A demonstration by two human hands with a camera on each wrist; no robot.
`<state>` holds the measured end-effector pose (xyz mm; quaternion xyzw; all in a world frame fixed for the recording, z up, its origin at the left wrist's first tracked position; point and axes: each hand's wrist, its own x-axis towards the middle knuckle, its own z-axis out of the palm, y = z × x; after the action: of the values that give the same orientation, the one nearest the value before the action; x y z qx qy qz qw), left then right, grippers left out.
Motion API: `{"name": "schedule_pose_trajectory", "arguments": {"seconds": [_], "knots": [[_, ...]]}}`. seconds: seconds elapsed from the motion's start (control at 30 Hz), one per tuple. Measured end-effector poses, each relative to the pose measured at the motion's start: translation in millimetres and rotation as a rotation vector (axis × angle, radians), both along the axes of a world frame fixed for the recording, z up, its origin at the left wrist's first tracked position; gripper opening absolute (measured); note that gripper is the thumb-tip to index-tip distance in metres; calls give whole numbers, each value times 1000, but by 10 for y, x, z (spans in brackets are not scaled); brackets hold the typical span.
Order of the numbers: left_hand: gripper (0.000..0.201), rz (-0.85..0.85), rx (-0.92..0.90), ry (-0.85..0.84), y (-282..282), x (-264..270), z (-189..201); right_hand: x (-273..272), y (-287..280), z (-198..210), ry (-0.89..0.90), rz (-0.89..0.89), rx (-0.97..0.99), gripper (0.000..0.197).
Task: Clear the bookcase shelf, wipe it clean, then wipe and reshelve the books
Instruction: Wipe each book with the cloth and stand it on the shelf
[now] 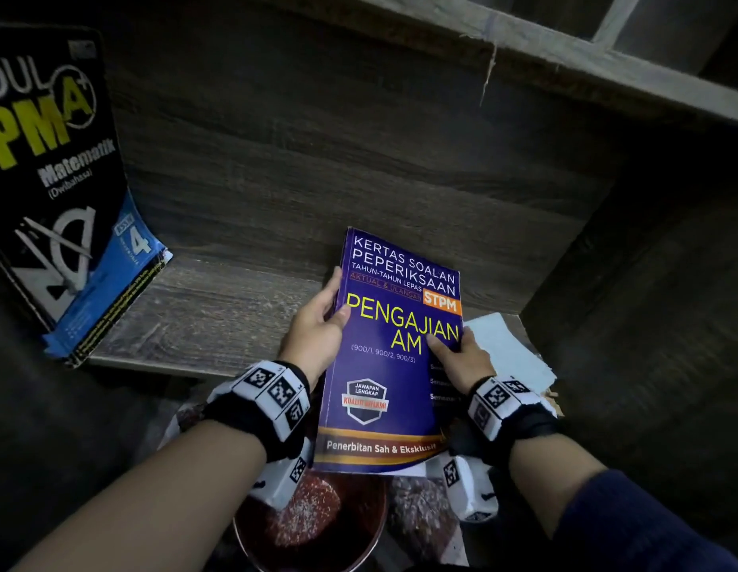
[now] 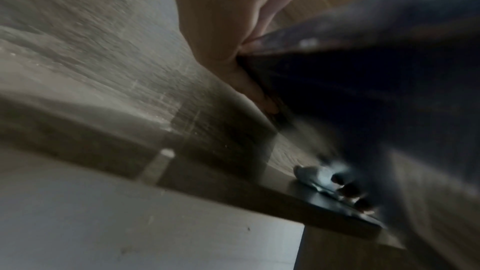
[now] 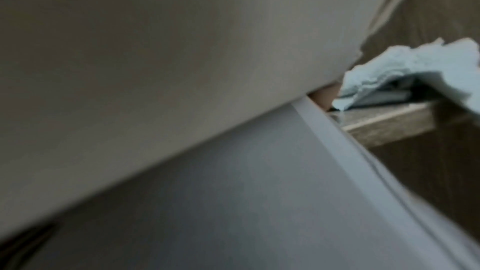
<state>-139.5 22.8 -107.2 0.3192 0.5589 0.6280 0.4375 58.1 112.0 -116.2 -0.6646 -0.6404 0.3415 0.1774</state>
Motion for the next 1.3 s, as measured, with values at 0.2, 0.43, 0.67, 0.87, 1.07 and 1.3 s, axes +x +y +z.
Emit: {"name": "schedule_pose_trajectory", "arguments": {"seconds": [0.2,0.43,0.67,0.87,1.07,1.3], "knots": [[58,60,109,14,-65,-79,237,-22,56,49,398,22,92,68],[57,133,290,129,-197,-389,552,-482,72,393,467,141,290,93],[62,346,440,465,-460,-996,702,-1181,-97,859,560,291,392,89],[61,742,424,803,-833,-1511,665,-2145,-174,885,747,491,316,94],[53,1098,438,1003,-1066,-1834,582,-3082,-205,919,978,682,102,78],[66,1155,465,1180,-1000,-1835,365,-3802,-228,811,1131,703,51,79]]}}
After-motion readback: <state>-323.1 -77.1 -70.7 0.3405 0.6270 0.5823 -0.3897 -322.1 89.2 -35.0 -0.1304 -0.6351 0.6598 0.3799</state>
